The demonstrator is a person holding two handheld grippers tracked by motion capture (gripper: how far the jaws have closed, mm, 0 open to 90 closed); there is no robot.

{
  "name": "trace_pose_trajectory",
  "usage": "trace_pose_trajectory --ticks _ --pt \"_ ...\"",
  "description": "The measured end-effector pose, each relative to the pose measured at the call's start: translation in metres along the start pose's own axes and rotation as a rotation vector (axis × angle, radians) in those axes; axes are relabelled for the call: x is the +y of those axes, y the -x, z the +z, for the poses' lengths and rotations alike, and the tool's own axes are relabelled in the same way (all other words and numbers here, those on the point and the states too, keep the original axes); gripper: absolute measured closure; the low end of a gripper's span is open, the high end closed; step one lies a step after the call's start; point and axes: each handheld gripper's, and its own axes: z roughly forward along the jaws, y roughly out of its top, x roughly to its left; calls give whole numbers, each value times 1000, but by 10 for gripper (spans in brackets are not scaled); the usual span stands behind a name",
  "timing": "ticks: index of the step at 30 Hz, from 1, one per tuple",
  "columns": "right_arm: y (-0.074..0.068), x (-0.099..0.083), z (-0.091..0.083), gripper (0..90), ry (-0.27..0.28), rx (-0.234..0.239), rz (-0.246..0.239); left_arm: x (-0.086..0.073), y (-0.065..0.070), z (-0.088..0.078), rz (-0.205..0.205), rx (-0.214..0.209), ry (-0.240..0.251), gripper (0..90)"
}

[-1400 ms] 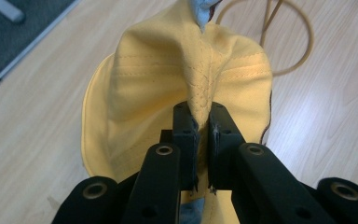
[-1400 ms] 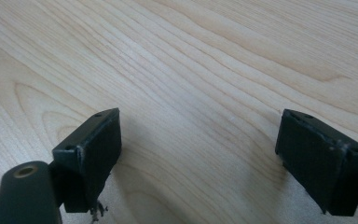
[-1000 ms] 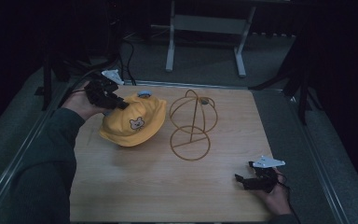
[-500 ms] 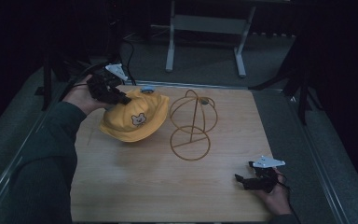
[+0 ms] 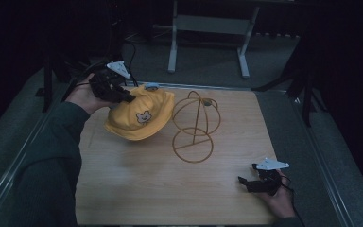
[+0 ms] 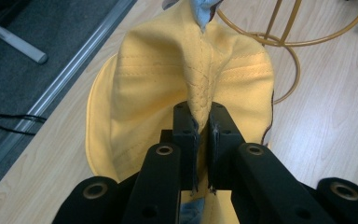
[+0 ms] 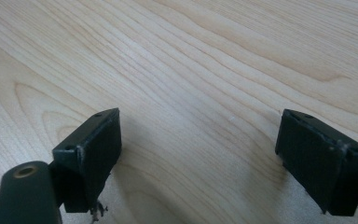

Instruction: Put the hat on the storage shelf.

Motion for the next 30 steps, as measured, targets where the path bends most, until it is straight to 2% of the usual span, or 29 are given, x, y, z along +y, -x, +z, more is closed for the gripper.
trace_pose_trajectory --ticks 10,21,30 --pt "0 0 0 142 0 0 0 3 0 -1 2 19 33 836" --pt "0 0 0 142 0 0 3 7 0 -2 6 19 43 834" --pt "0 0 0 142 -1 0 2 6 -3 -10 -5 30 60 834"
